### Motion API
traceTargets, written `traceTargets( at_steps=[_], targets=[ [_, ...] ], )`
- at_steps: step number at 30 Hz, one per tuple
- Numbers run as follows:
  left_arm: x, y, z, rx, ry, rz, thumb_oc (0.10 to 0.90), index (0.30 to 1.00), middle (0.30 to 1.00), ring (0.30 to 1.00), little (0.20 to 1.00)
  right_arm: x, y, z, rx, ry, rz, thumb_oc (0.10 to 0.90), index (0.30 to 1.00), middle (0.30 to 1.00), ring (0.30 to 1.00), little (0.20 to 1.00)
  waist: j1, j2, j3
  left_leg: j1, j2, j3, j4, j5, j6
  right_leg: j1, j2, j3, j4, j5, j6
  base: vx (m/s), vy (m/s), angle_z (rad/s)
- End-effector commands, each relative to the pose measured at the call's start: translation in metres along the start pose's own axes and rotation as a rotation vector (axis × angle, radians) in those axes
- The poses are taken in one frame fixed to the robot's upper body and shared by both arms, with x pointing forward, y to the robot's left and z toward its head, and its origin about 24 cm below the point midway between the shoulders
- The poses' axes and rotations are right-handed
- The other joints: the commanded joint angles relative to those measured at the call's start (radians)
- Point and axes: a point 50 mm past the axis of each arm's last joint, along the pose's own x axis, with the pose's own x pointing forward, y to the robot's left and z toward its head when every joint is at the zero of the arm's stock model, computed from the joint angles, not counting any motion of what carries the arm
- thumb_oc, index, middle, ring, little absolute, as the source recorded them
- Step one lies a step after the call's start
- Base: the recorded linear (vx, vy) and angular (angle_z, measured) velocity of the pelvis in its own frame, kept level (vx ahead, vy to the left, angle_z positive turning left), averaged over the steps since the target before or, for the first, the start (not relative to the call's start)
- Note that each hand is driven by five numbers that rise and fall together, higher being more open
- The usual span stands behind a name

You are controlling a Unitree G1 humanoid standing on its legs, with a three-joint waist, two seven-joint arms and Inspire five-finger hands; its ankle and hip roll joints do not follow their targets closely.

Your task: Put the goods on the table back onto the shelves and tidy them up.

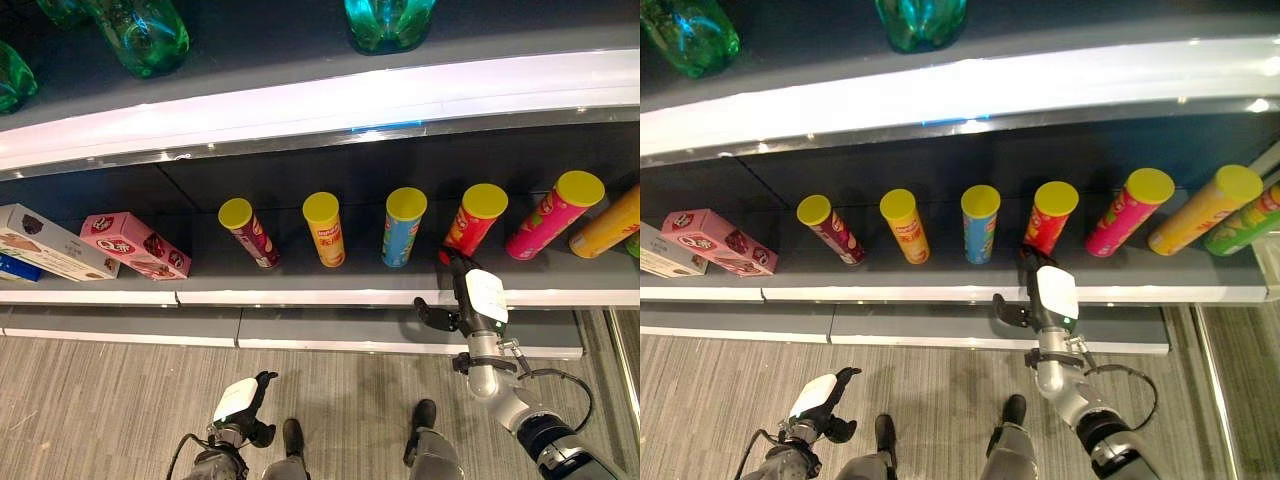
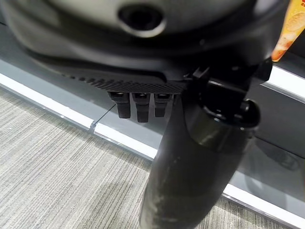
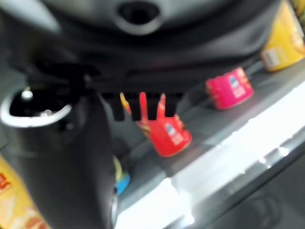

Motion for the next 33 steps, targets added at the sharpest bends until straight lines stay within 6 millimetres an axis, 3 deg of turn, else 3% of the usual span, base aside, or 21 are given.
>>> traceTargets(
  at_steps=[1, 10, 11, 17, 20, 23, 25, 26, 29, 30, 32, 33],
  targets=[
    [0.006, 0.028, -0.003, 0.037, -0.046, 0.089, 0.8, 0.9, 0.9, 0.9, 0.9, 0.02, -0.009, 0.024, 0.073, -0.08, -0.128, 0.8, 0.9, 0.9, 0.9, 0.9, 0.024, -0.019, -0.016, 0.077, 0.054, 0.006, 0.003, -0.039, -0.057, 0.035, -0.043, 0.033, 0.002, 0.002, 0.058, 0.0, 0.025, 0.04],
    [0.007, 0.027, -0.006, 0.042, -0.016, 0.105, 0.8, 0.9, 0.9, 0.9, 0.9, -0.004, -0.02, 0.022, 0.112, -0.106, -0.193, 0.8, 0.9, 0.9, 0.9, 0.9, -0.016, -0.046, -0.029, 0.093, 0.039, 0.003, 0.003, -0.062, -0.055, 0.079, -0.051, 0.026, -0.064, 0.042, 0.081, 0.01, 0.045, 0.02],
    [0.007, 0.028, -0.008, 0.048, 0.0, 0.111, 0.8, 0.9, 0.9, 0.9, 0.9, -0.018, -0.022, 0.02, 0.138, -0.101, -0.205, 0.8, 0.9, 0.9, 0.9, 0.9, -0.039, -0.069, -0.041, 0.103, 0.032, 0.006, 0.003, -0.073, -0.054, 0.106, -0.051, 0.029, -0.112, 0.069, 0.092, 0.02, 0.067, -0.03],
    [0.007, 0.028, -0.011, 0.056, 0.014, 0.111, 0.8, 0.9, 0.9, 0.9, 0.9, -0.037, -0.022, 0.02, 0.183, -0.08, -0.198, 0.8, 0.9, 0.9, 0.9, 0.9, -0.073, -0.11, -0.058, 0.114, 0.014, 0.015, 0.003, -0.087, -0.047, 0.154, -0.047, 0.042, -0.203, 0.141, 0.109, 0.0, 0.044, -0.04],
    [0.007, 0.029, -0.013, 0.067, 0.019, 0.112, 0.8, 0.9, 0.9, 0.9, 0.9, -0.054, -0.023, 0.017, 0.224, -0.036, -0.204, 0.8, 0.9, 0.9, 0.9, 0.9, -0.106, -0.152, -0.072, 0.137, -0.012, 0.029, 0.003, -0.112, -0.031, 0.195, -0.049, 0.069, -0.273, 0.224, 0.134, -0.01, 0.102, -0.25],
    [0.007, 0.031, -0.013, 0.079, 0.019, 0.119, 0.8, 0.9, 0.9, 0.9, 0.9, -0.073, -0.026, 0.012, 0.243, 0.013, -0.203, 0.8, 0.9, 0.9, 0.9, 0.9, -0.137, -0.18, -0.08, 0.158, -0.038, 0.038, 0.003, -0.131, -0.018, 0.21, -0.055, 0.098, -0.305, 0.303, 0.151, -0.03, 0.146, -0.26],
    [0.01, 0.035, -0.012, 0.099, 0.013, 0.131, 0.8, 0.9, 0.9, 0.9, 0.9, -0.096, -0.03, 0.004, 0.247, 0.072, -0.207, 0.8, 0.9, 0.9, 0.9, 0.9, -0.17, -0.201, -0.082, 0.177, -0.059, 0.048, 0.003, -0.154, -0.005, 0.22, -0.056, 0.127, -0.327, 0.364, 0.151, -0.06, 0.144, -0.18],
    [0.011, 0.035, -0.012, 0.1, 0.013, 0.13, 0.8, 0.9, 0.9, 0.9, 0.9, -0.096, -0.03, 0.004, 0.247, 0.073, -0.207, 0.8, 0.9, 0.9, 0.9, 0.9, -0.169, -0.205, -0.083, 0.175, -0.063, 0.048, 0.003, -0.15, -0.004, 0.218, -0.06, 0.129, -0.33, 0.369, 0.151, -0.11, 0.122, -0.22],
    [0.014, 0.041, -0.011, 0.15, -0.008, 0.138, 0.8, 0.9, 0.9, 0.9, 0.9, -0.126, -0.028, -0.005, 0.333, 0.266, -0.245, 0.8, 0.9, 0.9, 0.9, 0.9, -0.234, -0.236, -0.07, 0.18, -0.079, 0.097, 0.003, -0.167, 0.008, 0.19, -0.053, 0.195, -0.369, 0.514, 0.151, -0.17, 0.115, -0.55],
    [0.013, 0.043, -0.013, 0.162, -0.014, 0.141, 0.8, 0.9, 0.9, 0.9, 0.9, -0.13, -0.028, -0.002, 0.373, 0.289, -0.262, 0.8, 0.9, 0.9, 0.9, 0.9, -0.235, -0.244, -0.063, 0.184, -0.079, 0.126, 0.003, -0.168, 0.008, 0.173, -0.045, 0.2, -0.371, 0.541, 0.151, -0.18, 0.041, -0.58],
    [0.011, 0.05, -0.02, 0.181, 0.006, 0.148, 0.8, 0.9, 0.9, 0.9, 0.9, -0.134, -0.031, 0.004, 0.46, 0.32, -0.295, 0.8, 0.9, 0.9, 0.9, 0.9, -0.235, -0.244, -0.048, 0.197, -0.059, 0.185, 0.003, -0.187, 0.011, 0.162, -0.03, 0.143, -0.396, 0.514, 0.151, -0.2, 0.117, -1.09],
    [0.009, 0.053, -0.027, 0.185, 0.033, 0.144, 0.8, 0.9, 0.9, 0.9, 0.9, -0.134, -0.036, 0.006, 0.557, 0.347, -0.336, 0.8, 0.9, 0.9, 0.9, 0.9, -0.239, -0.246, -0.038, 0.199, -0.056, 0.231, 0.003, -0.174, 0.014, 0.163, -0.023, 0.091, -0.381, 0.457, 0.151, -0.58, 0.26, -2.18]
  ],
)
